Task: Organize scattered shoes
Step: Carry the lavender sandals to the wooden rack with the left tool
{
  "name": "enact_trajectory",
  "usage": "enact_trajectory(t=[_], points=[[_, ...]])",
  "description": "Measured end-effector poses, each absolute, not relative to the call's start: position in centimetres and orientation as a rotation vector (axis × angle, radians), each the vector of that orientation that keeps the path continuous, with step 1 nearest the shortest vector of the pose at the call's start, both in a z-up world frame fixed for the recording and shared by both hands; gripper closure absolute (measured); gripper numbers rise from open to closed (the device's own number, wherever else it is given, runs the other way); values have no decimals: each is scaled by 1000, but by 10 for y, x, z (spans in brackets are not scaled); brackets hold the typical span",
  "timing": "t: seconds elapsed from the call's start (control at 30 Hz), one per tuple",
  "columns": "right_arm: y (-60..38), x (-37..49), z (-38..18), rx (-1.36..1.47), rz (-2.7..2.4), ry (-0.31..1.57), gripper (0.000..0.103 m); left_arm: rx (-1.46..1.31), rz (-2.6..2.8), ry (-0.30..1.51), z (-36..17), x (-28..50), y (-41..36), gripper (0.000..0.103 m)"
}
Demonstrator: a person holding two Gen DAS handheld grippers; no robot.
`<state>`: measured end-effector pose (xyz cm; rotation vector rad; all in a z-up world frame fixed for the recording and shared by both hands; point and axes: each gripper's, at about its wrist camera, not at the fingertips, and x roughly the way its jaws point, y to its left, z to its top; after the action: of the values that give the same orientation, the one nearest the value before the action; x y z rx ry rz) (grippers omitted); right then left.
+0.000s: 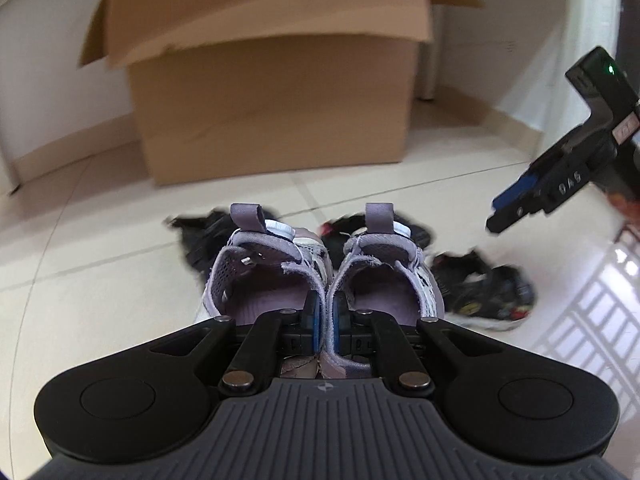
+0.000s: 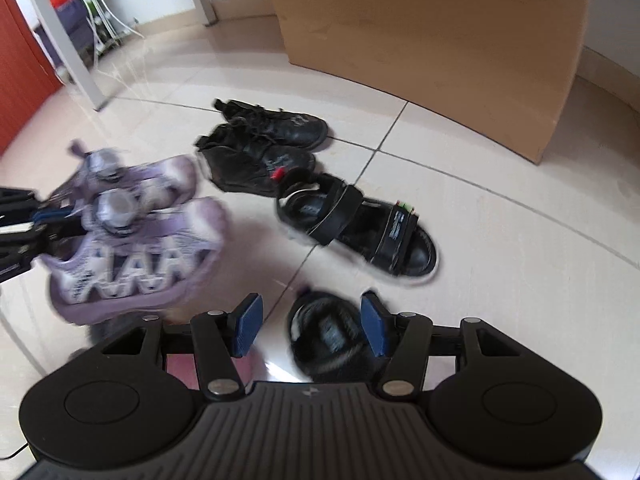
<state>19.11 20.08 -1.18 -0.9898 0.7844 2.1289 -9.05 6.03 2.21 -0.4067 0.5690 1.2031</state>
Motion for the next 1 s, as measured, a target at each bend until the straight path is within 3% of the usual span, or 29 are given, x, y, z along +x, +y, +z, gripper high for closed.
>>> enact_trajectory(t=[0.2,0.43,0.73,1.0], points=[[160,250,8,-837,2116,915,42,-365,1044,540,46,-32,59,96],[121,341,9,-549,2048,1209,42,-316,847,509,68,43,52,96],[46,446,7,-287,1897,1298,49,-207,634,519,88,150,35,96],[-26,515,7,-151,1733,1222,49,-162,494,514,88,242,17,97]])
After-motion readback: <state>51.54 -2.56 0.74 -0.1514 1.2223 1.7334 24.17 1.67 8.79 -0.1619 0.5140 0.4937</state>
